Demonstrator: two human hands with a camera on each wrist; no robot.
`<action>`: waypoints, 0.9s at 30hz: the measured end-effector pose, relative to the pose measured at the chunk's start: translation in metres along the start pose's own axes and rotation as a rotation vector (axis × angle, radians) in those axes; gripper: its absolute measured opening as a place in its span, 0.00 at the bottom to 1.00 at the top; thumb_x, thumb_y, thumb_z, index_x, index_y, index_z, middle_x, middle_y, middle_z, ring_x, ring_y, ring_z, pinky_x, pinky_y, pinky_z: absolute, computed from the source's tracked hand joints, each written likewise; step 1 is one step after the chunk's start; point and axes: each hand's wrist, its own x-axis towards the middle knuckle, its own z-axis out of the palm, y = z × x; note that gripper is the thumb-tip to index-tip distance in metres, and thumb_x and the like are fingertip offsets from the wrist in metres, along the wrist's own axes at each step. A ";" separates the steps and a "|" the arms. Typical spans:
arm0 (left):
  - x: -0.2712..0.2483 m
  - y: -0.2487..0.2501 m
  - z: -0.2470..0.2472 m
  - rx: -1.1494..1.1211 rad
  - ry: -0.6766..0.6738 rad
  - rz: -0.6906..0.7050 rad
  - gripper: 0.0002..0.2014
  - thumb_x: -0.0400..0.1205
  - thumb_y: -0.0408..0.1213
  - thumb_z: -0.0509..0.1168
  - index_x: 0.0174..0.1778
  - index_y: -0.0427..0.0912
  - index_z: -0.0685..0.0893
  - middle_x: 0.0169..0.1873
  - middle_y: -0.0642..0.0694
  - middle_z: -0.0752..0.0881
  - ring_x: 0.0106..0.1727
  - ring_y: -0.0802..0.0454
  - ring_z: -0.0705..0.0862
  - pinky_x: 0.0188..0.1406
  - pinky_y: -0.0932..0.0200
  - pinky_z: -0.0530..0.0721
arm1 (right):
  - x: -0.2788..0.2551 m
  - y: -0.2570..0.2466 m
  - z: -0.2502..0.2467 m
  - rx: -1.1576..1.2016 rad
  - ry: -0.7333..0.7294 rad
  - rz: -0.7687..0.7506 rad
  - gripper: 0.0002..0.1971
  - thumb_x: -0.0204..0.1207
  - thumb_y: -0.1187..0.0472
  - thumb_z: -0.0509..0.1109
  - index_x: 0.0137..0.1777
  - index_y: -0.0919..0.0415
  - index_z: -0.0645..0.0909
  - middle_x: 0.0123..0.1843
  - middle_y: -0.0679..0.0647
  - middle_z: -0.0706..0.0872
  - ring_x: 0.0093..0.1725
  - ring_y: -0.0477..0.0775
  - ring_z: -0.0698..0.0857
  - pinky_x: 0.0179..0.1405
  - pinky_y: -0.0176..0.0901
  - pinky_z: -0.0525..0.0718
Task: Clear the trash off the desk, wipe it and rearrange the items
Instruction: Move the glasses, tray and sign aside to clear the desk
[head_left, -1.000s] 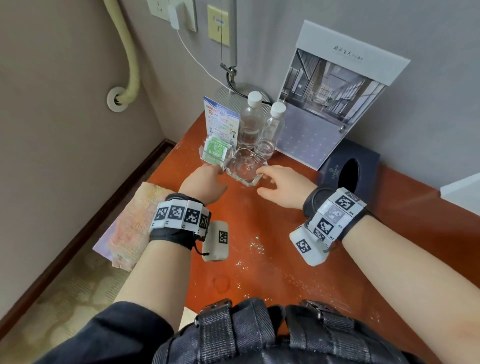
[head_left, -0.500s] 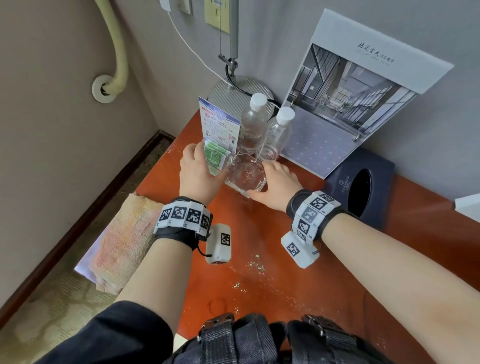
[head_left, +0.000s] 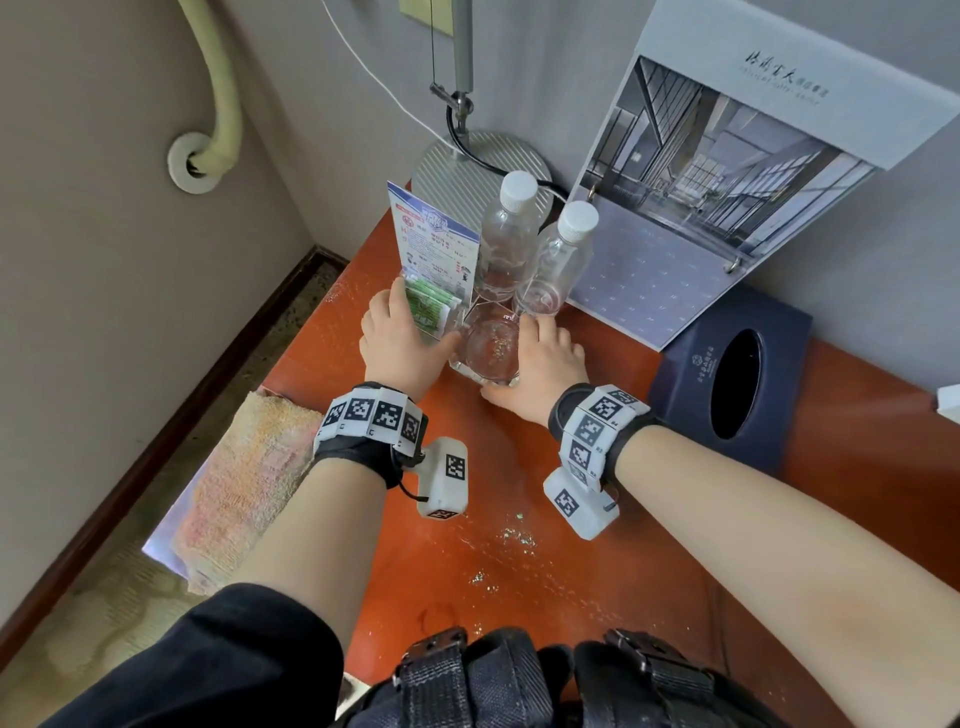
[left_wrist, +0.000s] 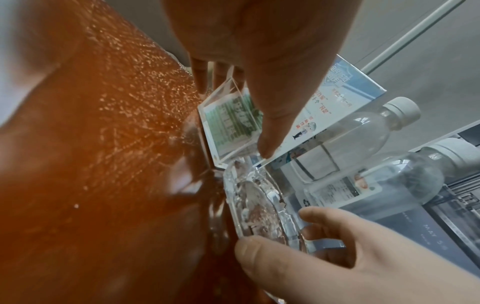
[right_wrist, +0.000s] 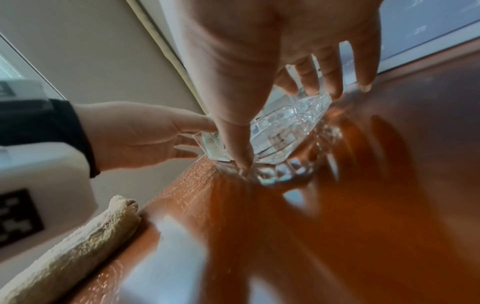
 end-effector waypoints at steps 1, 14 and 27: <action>0.000 -0.001 0.000 0.001 0.002 0.001 0.44 0.74 0.52 0.71 0.81 0.42 0.56 0.76 0.40 0.63 0.77 0.40 0.62 0.73 0.44 0.65 | 0.000 0.000 -0.001 -0.009 -0.007 -0.003 0.54 0.63 0.35 0.75 0.80 0.62 0.54 0.75 0.58 0.63 0.72 0.62 0.68 0.69 0.55 0.67; -0.007 -0.002 0.000 0.066 -0.093 -0.037 0.52 0.68 0.59 0.73 0.82 0.55 0.49 0.81 0.46 0.51 0.80 0.41 0.57 0.75 0.36 0.54 | 0.000 -0.001 -0.004 -0.050 -0.196 -0.025 0.64 0.60 0.35 0.77 0.83 0.64 0.40 0.82 0.58 0.53 0.81 0.59 0.54 0.78 0.56 0.57; -0.014 0.000 0.001 -0.091 -0.047 0.101 0.37 0.73 0.45 0.74 0.75 0.37 0.66 0.69 0.39 0.73 0.71 0.42 0.70 0.72 0.50 0.65 | -0.004 0.004 0.006 0.154 -0.108 -0.011 0.62 0.58 0.42 0.80 0.83 0.65 0.46 0.80 0.58 0.57 0.79 0.59 0.56 0.79 0.48 0.59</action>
